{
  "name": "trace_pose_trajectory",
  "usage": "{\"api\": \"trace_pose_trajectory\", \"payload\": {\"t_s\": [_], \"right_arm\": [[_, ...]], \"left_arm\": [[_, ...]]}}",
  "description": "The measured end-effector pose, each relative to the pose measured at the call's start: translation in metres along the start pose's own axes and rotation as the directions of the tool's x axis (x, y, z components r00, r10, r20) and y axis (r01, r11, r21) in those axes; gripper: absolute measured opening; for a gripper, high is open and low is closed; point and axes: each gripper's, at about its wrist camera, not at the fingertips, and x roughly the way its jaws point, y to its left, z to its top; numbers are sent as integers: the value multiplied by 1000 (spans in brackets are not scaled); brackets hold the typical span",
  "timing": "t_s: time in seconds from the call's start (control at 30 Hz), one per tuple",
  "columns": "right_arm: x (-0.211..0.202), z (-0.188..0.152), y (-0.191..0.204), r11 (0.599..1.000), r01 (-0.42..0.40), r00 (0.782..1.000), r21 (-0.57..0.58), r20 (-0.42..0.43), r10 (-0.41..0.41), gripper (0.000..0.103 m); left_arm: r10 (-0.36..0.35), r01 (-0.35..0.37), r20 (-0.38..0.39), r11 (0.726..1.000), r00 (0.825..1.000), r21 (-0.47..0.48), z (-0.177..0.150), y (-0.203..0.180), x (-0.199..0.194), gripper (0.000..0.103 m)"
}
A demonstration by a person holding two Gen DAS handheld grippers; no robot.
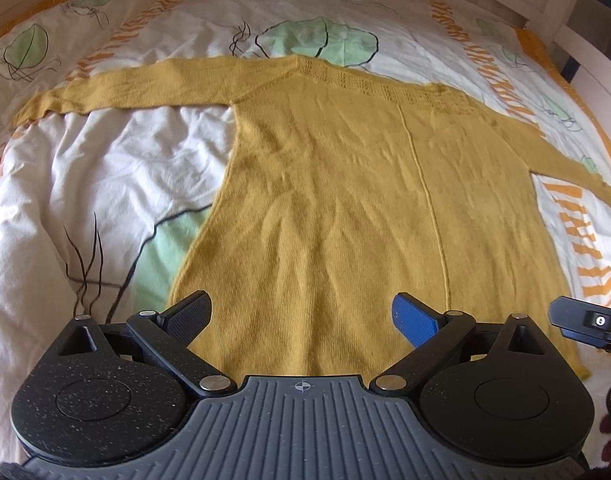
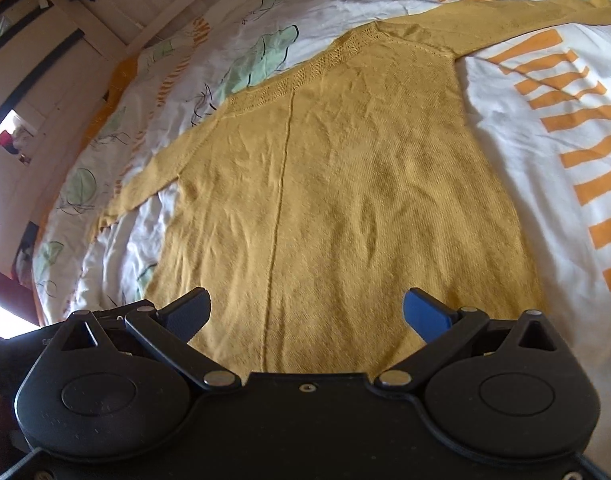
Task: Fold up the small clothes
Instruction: 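Move the right gripper to the sweater's sleeve cuff and grasp it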
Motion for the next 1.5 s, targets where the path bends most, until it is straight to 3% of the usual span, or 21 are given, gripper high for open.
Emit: {"api": "trace_pose_trajectory", "payload": {"t_s": [0.2, 0.37, 0.53, 0.67, 0.87, 0.93, 1.03, 1.13, 1.27, 1.4, 1.5], "right_arm": [[2, 28, -3, 998, -62, 998, -18, 6, 62, 102], [-2, 69, -13, 998, -10, 998, -68, 56, 14, 102], [-10, 119, -46, 1000, 23, 993, -12, 117, -22, 102], [-17, 155, -80, 994, 107, 978, 31, 175, -111, 102], [-19, 203, -146, 954, 291, 933, 78, 197, -301, 101], [-22, 218, -171, 932, 347, 911, 100, 199, -361, 92], [-26, 238, -209, 905, 402, 883, 142, 200, -424, 88], [-33, 256, -242, 875, 451, 848, 177, 222, -482, 77], [-44, 277, -276, 833, 514, 797, 205, 246, -552, 76], [-56, 290, -301, 789, 577, 742, 210, 270, -614, 76], [-60, 297, -323, 753, 614, 705, 237, 265, -658, 76]], "left_arm": [[16, -15, 60, 1000, 998, -9, 30, 1, 7, 98], [38, -36, 105, 999, 994, -16, 57, -2, 17, 98], [54, -52, 133, 998, 990, -19, 82, -8, 37, 98], [88, -89, 157, 996, 984, -1, 97, -17, 63, 98], [112, -116, 161, 993, 981, 15, 106, -30, 107, 98], [115, -120, 167, 993, 979, 20, 107, -35, 118, 98], [124, -133, 185, 991, 975, 36, 108, -43, 131, 98], [134, -147, 184, 988, 974, 56, 105, -50, 145, 98], [150, -160, 157, 986, 976, 51, 97, -52, 164, 100], [129, -139, 254, 990, 959, 21, 79, -47, 161, 102], [127, -136, 264, 991, 956, 15, 77, -47, 160, 103]]}}
